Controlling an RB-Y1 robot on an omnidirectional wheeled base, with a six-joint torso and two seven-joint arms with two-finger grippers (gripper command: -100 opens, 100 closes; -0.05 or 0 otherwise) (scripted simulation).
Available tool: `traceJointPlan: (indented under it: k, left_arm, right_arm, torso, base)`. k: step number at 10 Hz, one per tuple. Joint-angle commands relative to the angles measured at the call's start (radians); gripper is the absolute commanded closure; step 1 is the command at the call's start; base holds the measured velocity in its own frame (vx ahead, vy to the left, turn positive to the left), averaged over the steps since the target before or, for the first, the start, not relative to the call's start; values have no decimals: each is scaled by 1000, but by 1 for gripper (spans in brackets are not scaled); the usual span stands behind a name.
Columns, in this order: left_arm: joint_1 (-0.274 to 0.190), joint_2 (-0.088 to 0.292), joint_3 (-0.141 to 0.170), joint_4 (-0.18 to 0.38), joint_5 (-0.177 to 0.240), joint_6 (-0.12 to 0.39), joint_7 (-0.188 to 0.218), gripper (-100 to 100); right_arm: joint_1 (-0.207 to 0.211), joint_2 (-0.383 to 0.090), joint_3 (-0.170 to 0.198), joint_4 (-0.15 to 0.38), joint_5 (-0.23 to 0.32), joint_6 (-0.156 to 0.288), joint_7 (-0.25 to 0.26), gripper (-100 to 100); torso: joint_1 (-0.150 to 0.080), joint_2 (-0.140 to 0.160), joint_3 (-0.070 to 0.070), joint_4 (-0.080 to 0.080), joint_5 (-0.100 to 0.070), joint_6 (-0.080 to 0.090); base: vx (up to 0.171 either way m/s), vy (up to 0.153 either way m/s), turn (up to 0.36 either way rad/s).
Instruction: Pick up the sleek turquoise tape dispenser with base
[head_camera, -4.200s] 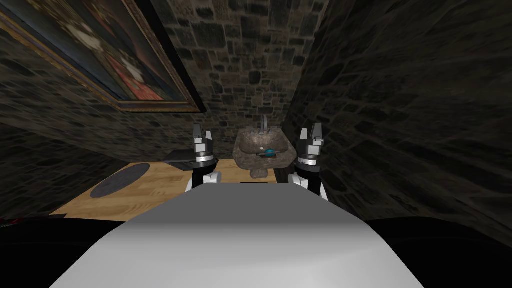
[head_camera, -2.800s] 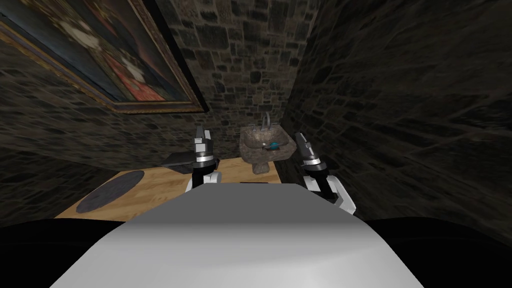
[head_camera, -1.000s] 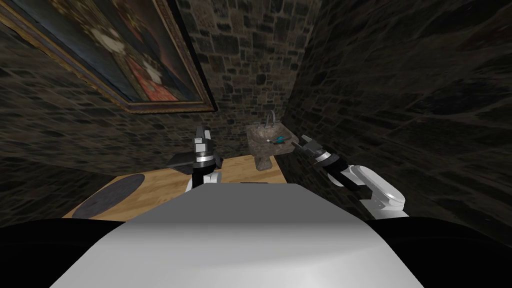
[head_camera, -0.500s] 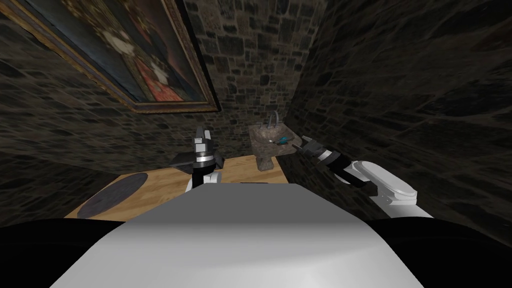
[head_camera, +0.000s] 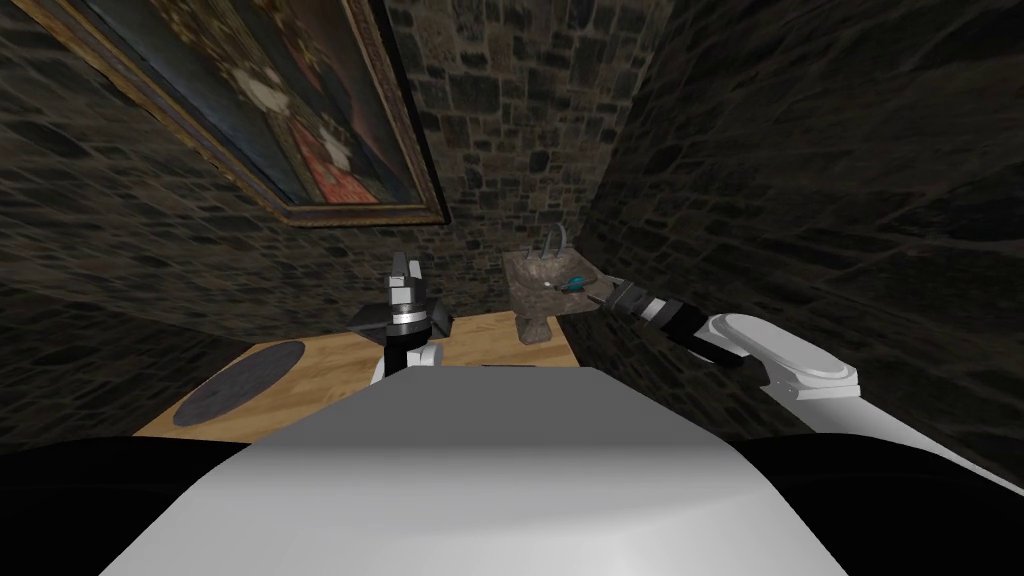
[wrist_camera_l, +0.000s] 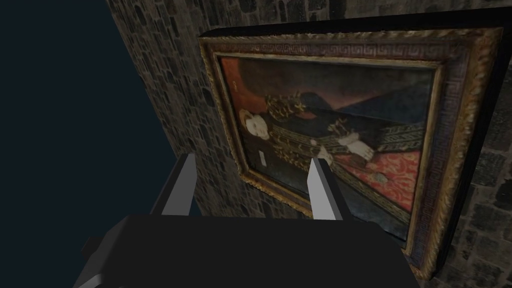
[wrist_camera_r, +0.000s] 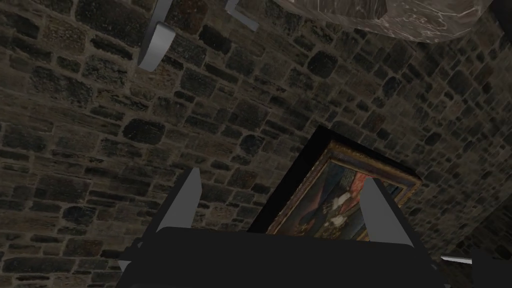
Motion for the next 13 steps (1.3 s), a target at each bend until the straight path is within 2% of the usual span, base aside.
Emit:
traceJointPlan:
  k: [1,2,3,4,5,6,7,8,9,11,12,13]
  left_arm:
    - [0,0,0,0,0,0,0,0]
    - [0,0,0,0,0,0,0,0]
    - [0,0,0,0,0,0,0,0]
    - [0,0,0,0,0,0,0,0]
    - [0,0,0,0,0,0,0,0]
    - [0,0,0,0,0,0,0,0]
    - [0,0,0,0,0,0,0,0]
    - [0,0,0,0,0,0,0,0]
    - [0,0,0,0,0,0,0,0]
    - [0,0,0,0,0,0,0,0]
    - [0,0,0,0,0,0,0,0]
    - [0,0,0,0,0,0,0,0]
  right_arm:
    - [6,-37,2,12,15,-4,9,-100]
    - [10,-73,12,44,44,-14,24,-100]
    - [10,-91,12,44,44,-14,24,-100]
    - [15,-126,24,77,73,-23,39,-100]
    - [15,-144,24,77,73,-23,39,-100]
    - [20,-180,37,110,101,-34,54,-100]
    - [20,-196,37,110,101,-34,54,-100]
    - [25,-235,52,143,128,-44,70,-100]
    - [25,-246,52,143,128,-44,70,-100]
    - [36,-325,83,206,179,-66,100,-100]
    - [36,-343,83,206,179,-66,100,-100]
    - [41,-381,99,235,204,-77,115,-100]
  torso:
    - [0,0,0,0,0,0]
    - [0,1,0,0,0,0]
    - [0,1,0,0,0,0]
    - [-1,1,1,0,0,0]
    - [-1,0,0,0,0,0]
    - [-1,0,0,0,0,0]
    - [-1,-1,0,0,0,0]
    - [-1,0,0,0,0,1]
    - [0,-1,-1,0,0,0]
    - [0,-1,-1,0,0,0]
    - [0,-3,-2,-1,0,0]
    - [-1,-1,-1,0,0,1]
  base:
    - [38,53,38]
    - [39,58,85]
    - [36,45,44]
    - [58,44,81]
    - [51,43,55]
    - [62,47,100]
    - [55,37,54]
    - [72,52,96]
    - [60,43,50]
    - [89,52,139]
    - [71,37,46]
    - [59,43,87]
